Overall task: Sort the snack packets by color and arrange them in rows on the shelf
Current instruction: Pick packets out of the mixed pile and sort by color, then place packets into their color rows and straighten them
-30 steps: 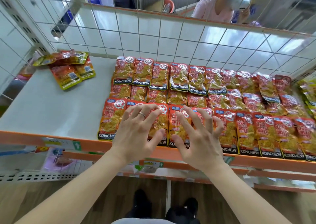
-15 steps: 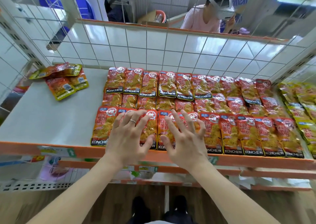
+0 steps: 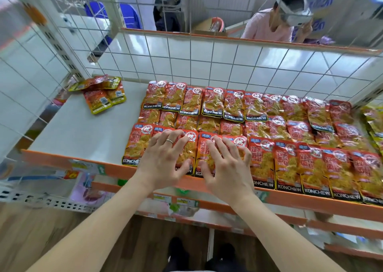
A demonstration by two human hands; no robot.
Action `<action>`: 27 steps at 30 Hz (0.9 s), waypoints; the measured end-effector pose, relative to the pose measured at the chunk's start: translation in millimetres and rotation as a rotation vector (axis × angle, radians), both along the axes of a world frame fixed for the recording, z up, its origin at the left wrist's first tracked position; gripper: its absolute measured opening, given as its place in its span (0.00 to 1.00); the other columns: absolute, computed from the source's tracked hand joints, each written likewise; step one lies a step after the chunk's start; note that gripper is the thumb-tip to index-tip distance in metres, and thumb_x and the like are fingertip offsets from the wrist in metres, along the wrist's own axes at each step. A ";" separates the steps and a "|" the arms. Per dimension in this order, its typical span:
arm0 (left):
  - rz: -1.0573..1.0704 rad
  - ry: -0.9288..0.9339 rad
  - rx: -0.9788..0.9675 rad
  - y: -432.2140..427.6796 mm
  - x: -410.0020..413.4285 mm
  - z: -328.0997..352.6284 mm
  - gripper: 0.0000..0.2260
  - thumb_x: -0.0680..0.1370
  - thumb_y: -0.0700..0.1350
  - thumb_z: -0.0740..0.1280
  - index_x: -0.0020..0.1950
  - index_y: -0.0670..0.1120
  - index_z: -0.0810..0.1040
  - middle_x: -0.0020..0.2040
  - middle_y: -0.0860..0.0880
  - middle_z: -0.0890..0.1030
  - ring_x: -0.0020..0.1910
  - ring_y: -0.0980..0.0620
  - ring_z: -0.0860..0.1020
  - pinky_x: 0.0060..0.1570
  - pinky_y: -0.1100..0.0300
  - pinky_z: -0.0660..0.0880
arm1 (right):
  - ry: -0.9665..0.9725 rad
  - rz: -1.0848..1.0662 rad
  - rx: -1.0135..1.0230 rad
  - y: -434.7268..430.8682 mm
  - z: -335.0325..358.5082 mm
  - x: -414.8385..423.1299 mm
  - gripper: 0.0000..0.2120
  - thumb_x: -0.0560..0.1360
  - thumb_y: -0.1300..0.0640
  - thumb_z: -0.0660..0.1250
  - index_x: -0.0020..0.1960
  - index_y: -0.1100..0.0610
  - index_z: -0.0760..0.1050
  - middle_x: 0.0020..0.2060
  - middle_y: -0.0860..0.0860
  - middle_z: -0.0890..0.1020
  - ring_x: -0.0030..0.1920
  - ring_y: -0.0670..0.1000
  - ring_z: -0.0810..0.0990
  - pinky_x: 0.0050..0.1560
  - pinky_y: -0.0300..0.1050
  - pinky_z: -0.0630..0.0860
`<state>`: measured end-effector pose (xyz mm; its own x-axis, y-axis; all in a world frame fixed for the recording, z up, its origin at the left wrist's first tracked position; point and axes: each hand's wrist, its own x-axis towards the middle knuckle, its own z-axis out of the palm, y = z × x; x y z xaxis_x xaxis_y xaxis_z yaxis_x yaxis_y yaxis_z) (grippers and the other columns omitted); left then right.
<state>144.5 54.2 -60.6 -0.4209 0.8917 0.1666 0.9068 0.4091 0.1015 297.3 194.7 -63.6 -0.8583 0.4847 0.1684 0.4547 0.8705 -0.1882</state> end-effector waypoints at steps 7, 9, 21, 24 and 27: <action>0.113 -0.005 0.130 -2.1 10.9 0.7 0.20 0.79 0.56 0.59 0.65 0.46 0.76 0.70 0.47 0.73 0.68 0.45 0.70 0.64 0.45 0.70 | 0.093 0.047 -0.115 2.9 4.5 5.3 0.27 0.79 0.38 0.52 0.71 0.49 0.72 0.73 0.49 0.71 0.74 0.52 0.67 0.68 0.61 0.62; 0.249 -0.026 0.236 -3.1 25.0 1.2 0.18 0.80 0.54 0.58 0.64 0.45 0.75 0.70 0.47 0.73 0.69 0.45 0.70 0.65 0.45 0.70 | 0.181 0.092 -0.150 4.6 5.2 11.0 0.25 0.80 0.40 0.54 0.70 0.49 0.73 0.73 0.48 0.72 0.74 0.52 0.67 0.69 0.61 0.61; 0.591 0.045 0.356 -23.8 75.9 51.3 0.23 0.78 0.57 0.59 0.70 0.49 0.72 0.73 0.49 0.69 0.71 0.44 0.67 0.67 0.39 0.66 | 0.287 0.378 -0.294 10.2 43.5 13.3 0.29 0.78 0.35 0.52 0.76 0.45 0.66 0.76 0.41 0.65 0.76 0.46 0.62 0.74 0.58 0.55; 0.661 0.070 0.345 -35.9 73.2 59.7 0.23 0.78 0.57 0.60 0.69 0.49 0.72 0.74 0.49 0.70 0.71 0.45 0.67 0.70 0.40 0.62 | 0.282 0.429 -0.303 8.1 59.2 5.4 0.31 0.78 0.34 0.51 0.78 0.44 0.62 0.77 0.39 0.62 0.77 0.44 0.59 0.75 0.50 0.48; 0.748 0.079 0.377 -53.8 69.1 62.0 0.21 0.77 0.56 0.62 0.68 0.49 0.73 0.75 0.51 0.68 0.73 0.46 0.65 0.69 0.40 0.59 | 0.229 0.505 -0.318 4.6 71.1 -6.3 0.34 0.77 0.32 0.47 0.80 0.43 0.54 0.78 0.36 0.55 0.78 0.41 0.53 0.77 0.56 0.50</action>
<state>213.6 0.4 1.5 -0.8534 0.2610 0.4511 0.4201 0.8568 0.2991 291.0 199.3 7.5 -0.9534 0.0867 0.2890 -0.0791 0.8526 -0.5166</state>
